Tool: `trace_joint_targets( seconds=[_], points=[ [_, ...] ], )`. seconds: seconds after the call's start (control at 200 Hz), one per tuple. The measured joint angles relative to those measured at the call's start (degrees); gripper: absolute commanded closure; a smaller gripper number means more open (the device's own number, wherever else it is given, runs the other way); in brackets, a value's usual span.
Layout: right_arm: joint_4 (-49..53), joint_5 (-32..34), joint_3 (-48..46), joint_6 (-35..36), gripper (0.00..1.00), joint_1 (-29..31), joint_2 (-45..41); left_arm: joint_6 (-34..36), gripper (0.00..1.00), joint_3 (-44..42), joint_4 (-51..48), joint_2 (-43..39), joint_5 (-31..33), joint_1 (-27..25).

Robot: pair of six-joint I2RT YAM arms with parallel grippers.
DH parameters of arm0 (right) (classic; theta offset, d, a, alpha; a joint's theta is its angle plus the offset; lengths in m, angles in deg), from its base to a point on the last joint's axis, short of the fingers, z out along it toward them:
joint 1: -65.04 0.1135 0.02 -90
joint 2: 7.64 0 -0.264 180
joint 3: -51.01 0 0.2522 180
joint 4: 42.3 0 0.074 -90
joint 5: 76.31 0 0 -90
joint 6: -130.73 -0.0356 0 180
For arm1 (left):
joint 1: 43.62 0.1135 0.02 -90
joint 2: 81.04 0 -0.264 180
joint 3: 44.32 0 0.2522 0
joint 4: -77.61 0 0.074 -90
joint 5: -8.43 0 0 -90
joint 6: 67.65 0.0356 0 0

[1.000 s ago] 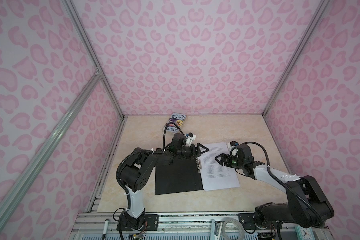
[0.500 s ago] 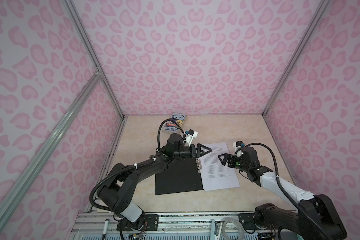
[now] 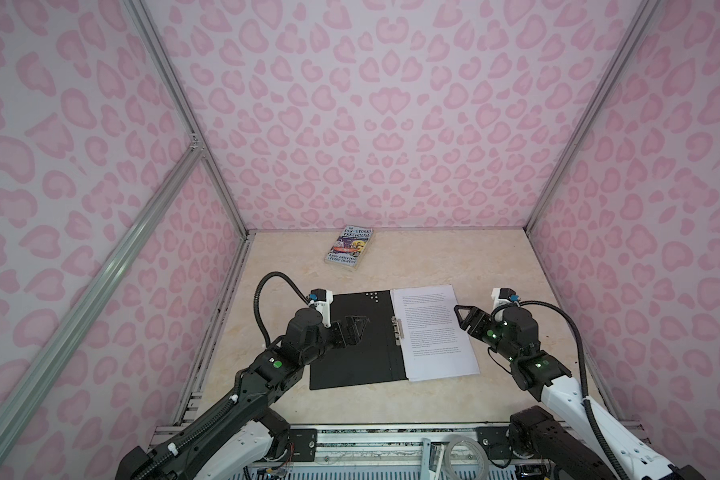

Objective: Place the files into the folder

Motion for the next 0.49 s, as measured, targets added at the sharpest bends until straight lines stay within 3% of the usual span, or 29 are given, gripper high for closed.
trace_joint_targets(
  seconds=[0.15,0.22,0.255,0.385,0.495],
  points=[
    [1.01,5.42,6.25,-8.24,0.32,16.11,9.25,1.6,0.03,-3.69,-0.74,3.96,0.96,1.22],
    [0.37,7.32,10.25,-11.69,0.34,20.81,15.02,2.62,0.03,-3.69,0.09,6.62,0.09,1.38],
    [0.28,7.87,12.22,-13.29,0.35,21.9,17.88,3.13,0.03,-3.69,0.35,7.8,0.09,1.42],
    [-1.6,8.09,17.73,-18.6,0.59,22.93,27.89,3.67,0.03,-3.69,1.27,13.2,0.13,1.57],
    [-4.46,6.32,19.08,-22.18,0.63,23.06,33.55,3.41,0.03,-3.21,2.01,18.53,0.02,1.57]
  ],
)
